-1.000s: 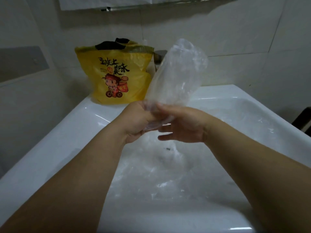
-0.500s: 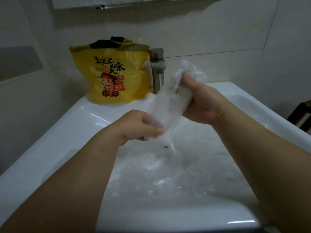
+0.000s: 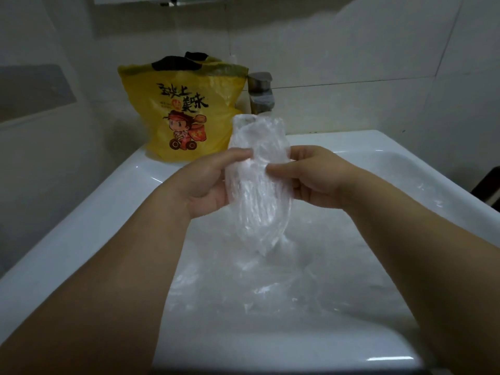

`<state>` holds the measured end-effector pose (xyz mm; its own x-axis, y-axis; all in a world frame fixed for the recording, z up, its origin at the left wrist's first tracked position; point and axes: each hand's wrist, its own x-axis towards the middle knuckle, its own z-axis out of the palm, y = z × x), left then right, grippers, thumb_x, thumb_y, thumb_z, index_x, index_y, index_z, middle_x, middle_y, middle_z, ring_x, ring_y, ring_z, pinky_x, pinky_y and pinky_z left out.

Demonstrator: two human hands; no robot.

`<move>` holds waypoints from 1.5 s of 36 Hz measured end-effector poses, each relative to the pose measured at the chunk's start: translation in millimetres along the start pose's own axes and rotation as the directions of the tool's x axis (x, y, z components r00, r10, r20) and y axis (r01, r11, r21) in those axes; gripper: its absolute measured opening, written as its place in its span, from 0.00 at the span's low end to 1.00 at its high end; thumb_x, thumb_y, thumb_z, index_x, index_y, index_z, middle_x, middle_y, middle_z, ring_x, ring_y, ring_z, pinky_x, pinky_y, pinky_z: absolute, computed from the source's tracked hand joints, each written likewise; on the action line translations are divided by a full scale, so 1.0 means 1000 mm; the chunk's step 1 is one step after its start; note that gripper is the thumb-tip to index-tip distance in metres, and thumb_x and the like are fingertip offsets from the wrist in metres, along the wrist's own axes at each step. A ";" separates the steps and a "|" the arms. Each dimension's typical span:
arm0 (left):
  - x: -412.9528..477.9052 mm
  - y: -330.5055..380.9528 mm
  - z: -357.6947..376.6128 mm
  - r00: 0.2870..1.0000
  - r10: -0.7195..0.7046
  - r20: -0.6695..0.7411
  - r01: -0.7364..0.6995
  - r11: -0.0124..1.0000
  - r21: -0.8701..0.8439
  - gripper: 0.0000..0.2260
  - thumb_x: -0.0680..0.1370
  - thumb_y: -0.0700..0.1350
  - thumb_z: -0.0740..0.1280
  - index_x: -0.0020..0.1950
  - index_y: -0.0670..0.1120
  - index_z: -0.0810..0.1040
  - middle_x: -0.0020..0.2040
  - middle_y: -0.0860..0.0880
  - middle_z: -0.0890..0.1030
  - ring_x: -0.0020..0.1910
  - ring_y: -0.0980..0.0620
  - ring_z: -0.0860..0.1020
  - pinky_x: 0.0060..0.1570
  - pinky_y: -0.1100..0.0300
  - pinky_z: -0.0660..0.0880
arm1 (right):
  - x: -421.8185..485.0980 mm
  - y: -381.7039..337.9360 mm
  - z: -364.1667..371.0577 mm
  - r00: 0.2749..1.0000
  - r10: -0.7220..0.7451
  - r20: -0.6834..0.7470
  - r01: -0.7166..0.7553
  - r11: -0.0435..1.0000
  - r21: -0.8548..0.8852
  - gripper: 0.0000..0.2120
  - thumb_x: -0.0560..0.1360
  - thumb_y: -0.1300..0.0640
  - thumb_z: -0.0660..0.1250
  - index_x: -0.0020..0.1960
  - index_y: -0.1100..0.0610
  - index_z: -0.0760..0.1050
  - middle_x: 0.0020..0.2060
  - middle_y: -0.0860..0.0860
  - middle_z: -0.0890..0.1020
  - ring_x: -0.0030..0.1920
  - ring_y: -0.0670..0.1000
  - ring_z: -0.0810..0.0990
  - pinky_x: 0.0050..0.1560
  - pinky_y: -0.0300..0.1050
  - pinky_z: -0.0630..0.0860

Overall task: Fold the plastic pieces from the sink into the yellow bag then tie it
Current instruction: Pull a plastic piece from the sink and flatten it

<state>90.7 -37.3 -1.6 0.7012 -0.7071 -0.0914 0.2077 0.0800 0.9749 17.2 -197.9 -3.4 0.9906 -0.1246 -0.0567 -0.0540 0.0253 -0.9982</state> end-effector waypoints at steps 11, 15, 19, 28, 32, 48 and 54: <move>0.003 0.005 -0.008 0.966 -0.172 -0.196 0.149 0.981 -0.125 0.11 0.77 0.40 0.66 0.59 0.40 0.80 0.48 0.43 0.84 0.44 0.49 0.84 0.43 0.56 0.81 | -0.012 -0.006 0.012 0.943 -0.332 0.004 0.297 0.839 -0.456 0.38 0.76 0.70 0.58 0.76 0.39 0.53 0.68 0.49 0.68 0.57 0.46 0.77 0.49 0.37 0.78; 0.003 0.002 -0.012 0.947 -0.218 -0.235 0.183 0.970 -0.161 0.10 0.79 0.41 0.65 0.58 0.42 0.79 0.41 0.44 0.84 0.34 0.50 0.83 0.32 0.57 0.81 | -0.015 0.003 0.017 0.910 -0.367 0.193 0.376 0.536 -0.756 0.37 0.74 0.69 0.65 0.73 0.39 0.59 0.77 0.45 0.52 0.74 0.46 0.55 0.60 0.28 0.63; 0.002 0.001 -0.012 0.946 -0.212 -0.243 0.184 0.974 -0.135 0.09 0.79 0.40 0.65 0.57 0.39 0.79 0.41 0.44 0.84 0.32 0.51 0.83 0.28 0.62 0.78 | -0.020 -0.002 0.026 0.818 -0.518 0.252 0.478 0.366 -0.799 0.13 0.74 0.56 0.71 0.59 0.50 0.79 0.71 0.50 0.69 0.69 0.47 0.66 0.62 0.29 0.60; 0.007 -0.003 -0.002 0.964 0.034 -0.264 -0.027 0.999 0.030 0.05 0.78 0.37 0.66 0.48 0.45 0.80 0.43 0.49 0.83 0.40 0.55 0.81 0.34 0.66 0.78 | -0.015 -0.004 0.028 0.911 -0.408 -0.055 0.302 0.754 -0.584 0.21 0.78 0.46 0.62 0.49 0.65 0.80 0.38 0.57 0.82 0.35 0.54 0.78 0.39 0.42 0.76; 0.005 -0.005 0.006 0.978 0.141 -0.151 -0.117 0.981 0.155 0.10 0.75 0.33 0.68 0.51 0.45 0.82 0.45 0.50 0.84 0.41 0.55 0.82 0.38 0.66 0.78 | -0.009 -0.002 0.022 0.911 -0.361 -0.198 0.221 0.835 -0.504 0.18 0.78 0.47 0.63 0.47 0.62 0.80 0.41 0.57 0.83 0.38 0.50 0.78 0.39 0.39 0.72; -0.003 -0.006 0.002 0.994 0.019 0.110 -0.053 0.951 0.305 0.15 0.77 0.31 0.64 0.58 0.47 0.78 0.49 0.51 0.82 0.45 0.57 0.81 0.42 0.65 0.79 | -0.007 -0.004 0.011 0.988 -0.053 -0.145 0.053 0.999 -0.001 0.25 0.72 0.55 0.73 0.65 0.62 0.71 0.53 0.55 0.82 0.50 0.54 0.83 0.48 0.47 0.82; -0.002 0.000 0.003 0.996 0.029 0.089 -0.031 0.999 0.020 0.19 0.69 0.42 0.62 0.60 0.44 0.78 0.54 0.45 0.78 0.53 0.48 0.76 0.52 0.55 0.75 | -0.002 -0.001 0.011 0.939 -0.222 -0.264 0.154 0.955 -0.254 0.27 0.69 0.50 0.76 0.64 0.56 0.73 0.53 0.52 0.82 0.51 0.53 0.82 0.55 0.52 0.79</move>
<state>87.3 -37.6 -0.9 0.6433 -0.7643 -0.0443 0.1721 0.0879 0.9811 17.1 -186.9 -2.4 0.9087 -0.3842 0.1631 0.0689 -0.2473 -0.9665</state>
